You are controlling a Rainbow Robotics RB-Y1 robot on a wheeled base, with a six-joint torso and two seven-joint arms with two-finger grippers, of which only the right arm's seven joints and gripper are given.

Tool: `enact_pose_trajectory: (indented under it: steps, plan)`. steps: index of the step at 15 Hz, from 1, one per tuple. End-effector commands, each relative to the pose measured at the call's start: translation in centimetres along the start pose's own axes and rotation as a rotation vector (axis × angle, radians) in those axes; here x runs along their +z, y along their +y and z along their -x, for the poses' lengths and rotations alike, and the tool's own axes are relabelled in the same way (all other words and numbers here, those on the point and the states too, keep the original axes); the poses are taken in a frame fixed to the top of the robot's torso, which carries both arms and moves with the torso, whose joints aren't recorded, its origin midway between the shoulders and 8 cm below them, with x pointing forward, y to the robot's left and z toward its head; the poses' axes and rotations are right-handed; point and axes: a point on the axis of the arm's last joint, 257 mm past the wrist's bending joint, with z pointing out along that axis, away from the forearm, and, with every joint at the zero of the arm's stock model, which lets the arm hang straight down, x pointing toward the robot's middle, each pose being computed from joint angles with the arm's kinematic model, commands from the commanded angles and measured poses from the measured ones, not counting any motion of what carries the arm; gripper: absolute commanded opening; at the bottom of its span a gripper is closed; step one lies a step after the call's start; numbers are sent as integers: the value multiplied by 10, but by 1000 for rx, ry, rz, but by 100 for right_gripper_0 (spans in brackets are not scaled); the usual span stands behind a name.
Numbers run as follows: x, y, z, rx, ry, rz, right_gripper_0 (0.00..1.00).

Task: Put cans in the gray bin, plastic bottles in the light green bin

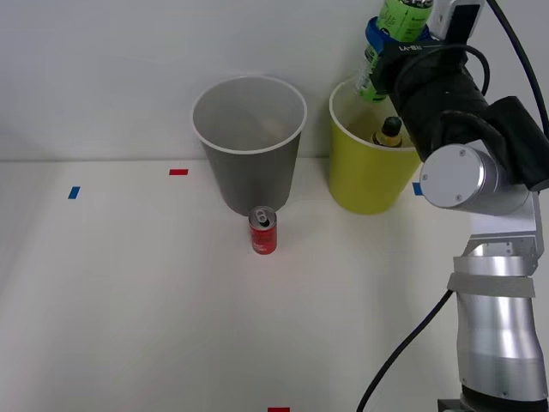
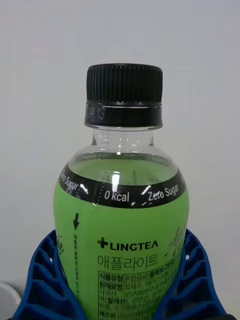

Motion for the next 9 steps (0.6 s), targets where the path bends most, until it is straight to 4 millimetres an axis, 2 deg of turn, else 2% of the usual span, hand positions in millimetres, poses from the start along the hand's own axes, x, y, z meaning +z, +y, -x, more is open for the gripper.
enact_pose_trajectory:
  steps: [1,9]
  plan:
    - [0,-2,0,1,4,-2,0]
    - [4,-5,-2,21,46,14,0]
